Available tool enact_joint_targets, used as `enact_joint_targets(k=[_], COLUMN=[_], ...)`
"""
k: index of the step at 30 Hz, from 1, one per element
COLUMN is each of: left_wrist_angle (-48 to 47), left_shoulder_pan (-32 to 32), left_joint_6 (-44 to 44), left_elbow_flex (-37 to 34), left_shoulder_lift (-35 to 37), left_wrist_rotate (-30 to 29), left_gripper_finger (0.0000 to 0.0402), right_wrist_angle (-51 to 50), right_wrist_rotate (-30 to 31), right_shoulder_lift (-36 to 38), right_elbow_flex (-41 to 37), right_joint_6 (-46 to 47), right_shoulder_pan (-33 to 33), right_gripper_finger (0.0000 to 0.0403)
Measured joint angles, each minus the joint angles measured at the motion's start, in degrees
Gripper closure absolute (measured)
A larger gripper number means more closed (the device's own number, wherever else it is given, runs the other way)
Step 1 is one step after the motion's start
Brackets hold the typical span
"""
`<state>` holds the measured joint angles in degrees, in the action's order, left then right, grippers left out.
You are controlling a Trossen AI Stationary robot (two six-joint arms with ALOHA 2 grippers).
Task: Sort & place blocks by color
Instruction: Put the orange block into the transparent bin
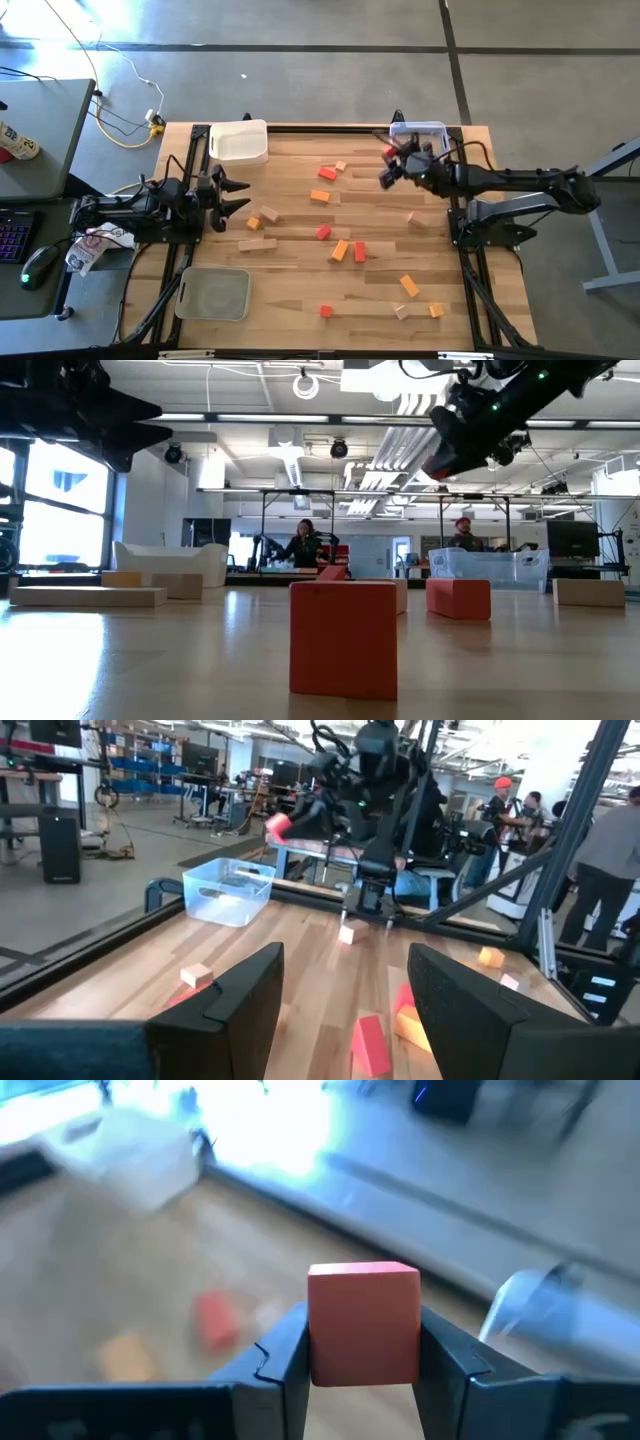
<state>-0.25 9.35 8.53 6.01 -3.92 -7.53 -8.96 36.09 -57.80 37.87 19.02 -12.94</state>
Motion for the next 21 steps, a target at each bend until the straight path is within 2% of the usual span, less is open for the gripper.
enact_joint_targets(k=[4, 7, 12, 21], left_wrist_angle=[0.0, -0.2, -3.1, -9.2], left_shoulder_pan=[0.0, 0.0, 0.0, 0.0], left_joint_6=[-2.7, -3.7, -3.7, -1.7], left_elbow_flex=[2.6, 4.2, 6.8, 11.5], left_shoulder_lift=[-3.3, -6.3, -12.2, -23.4], left_wrist_rotate=[-0.9, -2.3, -5.5, -5.5], left_gripper_finger=[0.0200, 0.0200, 0.0200, 0.0200], right_wrist_angle=[6.3, 7.8, 6.9, 2.1], right_wrist_rotate=[1.3, 1.3, -0.5, -9.9], right_shoulder_lift=[0.1, -0.7, -3.2, -9.6], right_elbow_flex=[0.0, 0.0, 0.0, 0.0], right_joint_6=[-6.4, -7.2, -4.3, 5.0], right_shoulder_pan=[-4.9, -9.5, -17.1, -26.5], right_gripper_finger=[0.0291, 0.0291, 0.0291, 0.0290])
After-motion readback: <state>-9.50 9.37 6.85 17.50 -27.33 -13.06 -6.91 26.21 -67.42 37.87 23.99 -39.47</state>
